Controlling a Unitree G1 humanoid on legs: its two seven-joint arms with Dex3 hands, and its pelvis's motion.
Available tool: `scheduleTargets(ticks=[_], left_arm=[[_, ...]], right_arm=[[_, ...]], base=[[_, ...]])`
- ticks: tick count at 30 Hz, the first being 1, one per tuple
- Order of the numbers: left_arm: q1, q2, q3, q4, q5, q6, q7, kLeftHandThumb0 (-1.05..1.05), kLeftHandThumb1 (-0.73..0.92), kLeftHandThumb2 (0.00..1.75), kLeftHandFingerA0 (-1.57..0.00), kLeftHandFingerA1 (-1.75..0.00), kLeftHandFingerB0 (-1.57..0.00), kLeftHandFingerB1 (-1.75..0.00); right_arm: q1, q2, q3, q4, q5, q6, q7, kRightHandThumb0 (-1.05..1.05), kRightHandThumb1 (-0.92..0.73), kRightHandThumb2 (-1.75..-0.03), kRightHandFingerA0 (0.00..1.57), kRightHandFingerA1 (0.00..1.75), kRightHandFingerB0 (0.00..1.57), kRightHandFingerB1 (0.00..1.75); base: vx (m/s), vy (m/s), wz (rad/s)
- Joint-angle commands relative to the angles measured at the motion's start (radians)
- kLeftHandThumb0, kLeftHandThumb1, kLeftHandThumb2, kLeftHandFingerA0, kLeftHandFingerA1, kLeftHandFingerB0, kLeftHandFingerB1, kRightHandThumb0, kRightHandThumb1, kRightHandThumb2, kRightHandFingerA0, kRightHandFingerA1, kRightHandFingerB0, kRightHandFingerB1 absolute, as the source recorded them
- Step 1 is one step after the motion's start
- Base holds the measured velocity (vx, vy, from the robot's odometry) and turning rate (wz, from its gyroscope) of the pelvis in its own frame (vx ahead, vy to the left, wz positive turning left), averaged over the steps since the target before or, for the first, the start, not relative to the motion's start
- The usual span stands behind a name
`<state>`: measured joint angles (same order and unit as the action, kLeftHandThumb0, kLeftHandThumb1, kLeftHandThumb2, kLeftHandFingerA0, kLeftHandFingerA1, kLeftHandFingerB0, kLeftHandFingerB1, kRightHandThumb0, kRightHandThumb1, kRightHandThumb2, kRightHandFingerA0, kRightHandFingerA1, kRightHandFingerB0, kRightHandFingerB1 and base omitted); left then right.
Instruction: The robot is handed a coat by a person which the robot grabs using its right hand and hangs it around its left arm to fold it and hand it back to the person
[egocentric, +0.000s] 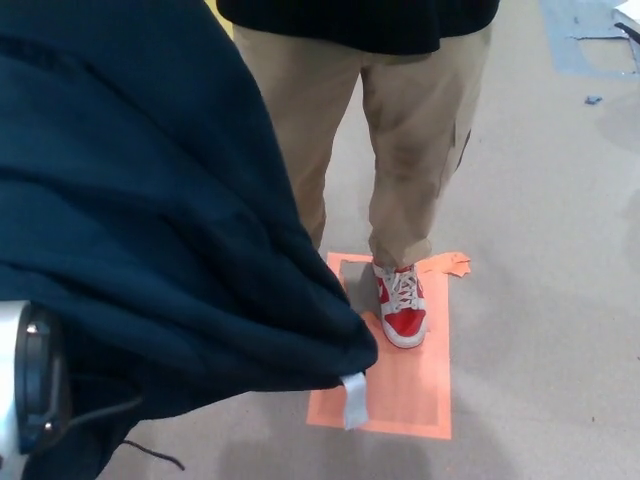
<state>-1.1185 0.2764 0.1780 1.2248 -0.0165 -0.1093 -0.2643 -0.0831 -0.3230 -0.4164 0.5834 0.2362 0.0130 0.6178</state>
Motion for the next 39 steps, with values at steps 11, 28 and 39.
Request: scheduleTargets(ticks=[11, 28, 39], left_arm=[[0.023, 0.019, 0.037, -0.06, -0.037, -0.049, -0.046, -0.79, 0.87, 0.68, -0.11, -0.26, -0.12, -0.26], [0.174, -0.058, 0.05, -0.359, -0.125, -0.028, -0.16, -0.87, 0.72, 0.83, -0.11, -0.29, -0.07, -0.23], [0.204, -0.07, 0.033, -0.438, -0.136, 0.003, -0.159, -0.87, 0.72, 0.83, -0.1, -0.28, -0.07, -0.24]], right_arm=[[-0.073, 0.047, 0.117, 0.257, -0.17, -0.096, -0.323, -0.88, -0.77, -1.01, 0.0, 0.05, 0.0, 0.01], [-0.113, -0.042, 0.466, 0.511, -0.372, -0.178, -0.507, -0.81, -0.88, -1.14, 0.0, 0.16, 0.0, 0.11], [-0.139, -0.049, 0.474, 0.54, -0.371, -0.171, -0.507, -0.83, -0.87, -1.13, 0.0, 0.14, 0.0, 0.09]], base=[[0.0, 0.0, 0.0], [0.0, 0.0, 0.0], [0.0, 0.0, 0.0]])
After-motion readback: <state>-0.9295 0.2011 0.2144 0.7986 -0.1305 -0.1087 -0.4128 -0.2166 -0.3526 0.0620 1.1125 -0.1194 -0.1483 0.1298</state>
